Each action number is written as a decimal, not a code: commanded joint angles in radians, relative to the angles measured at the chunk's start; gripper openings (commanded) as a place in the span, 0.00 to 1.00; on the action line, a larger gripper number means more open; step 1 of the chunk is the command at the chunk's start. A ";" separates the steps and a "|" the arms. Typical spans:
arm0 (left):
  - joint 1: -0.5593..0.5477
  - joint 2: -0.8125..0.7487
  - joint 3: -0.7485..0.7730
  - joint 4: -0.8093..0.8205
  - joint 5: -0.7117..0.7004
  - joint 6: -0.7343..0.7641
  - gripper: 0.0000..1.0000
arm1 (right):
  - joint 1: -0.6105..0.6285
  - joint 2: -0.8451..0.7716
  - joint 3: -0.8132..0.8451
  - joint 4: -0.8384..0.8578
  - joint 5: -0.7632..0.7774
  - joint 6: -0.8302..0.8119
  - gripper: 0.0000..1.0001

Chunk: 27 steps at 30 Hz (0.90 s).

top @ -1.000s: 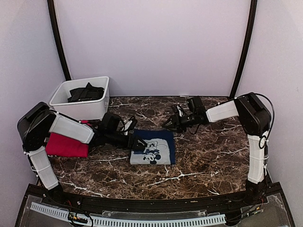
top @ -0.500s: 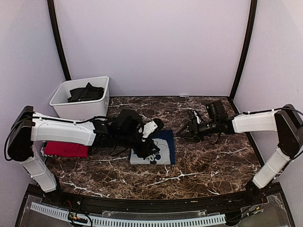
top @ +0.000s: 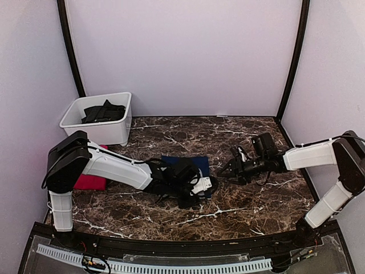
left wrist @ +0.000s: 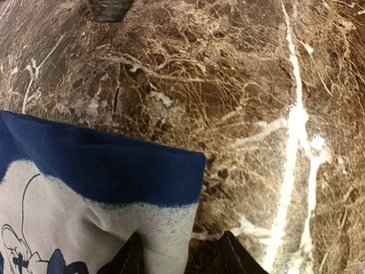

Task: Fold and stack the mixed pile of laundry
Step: Pick up the square-folded T-shirt from the center of the board.

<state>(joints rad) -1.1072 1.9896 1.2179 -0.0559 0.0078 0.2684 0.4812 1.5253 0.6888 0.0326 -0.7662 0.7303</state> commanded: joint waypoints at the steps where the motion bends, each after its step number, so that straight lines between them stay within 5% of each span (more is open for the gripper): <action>1: 0.000 0.040 0.036 -0.003 -0.030 0.042 0.45 | -0.006 -0.036 -0.037 0.051 -0.012 0.022 0.57; 5: 0.000 0.054 0.036 -0.004 -0.020 0.044 0.38 | -0.006 -0.030 -0.053 0.064 -0.020 0.033 0.58; 13: 0.001 0.010 0.026 0.037 0.014 -0.003 0.00 | 0.003 0.026 -0.090 0.135 -0.055 0.094 0.69; 27: 0.001 -0.073 -0.013 0.110 0.077 -0.056 0.00 | 0.078 0.198 -0.055 0.307 -0.110 0.231 0.86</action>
<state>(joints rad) -1.1027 1.9896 1.2285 0.0231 0.0536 0.2348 0.5491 1.6661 0.6018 0.2523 -0.8299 0.9173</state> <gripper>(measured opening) 0.015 0.857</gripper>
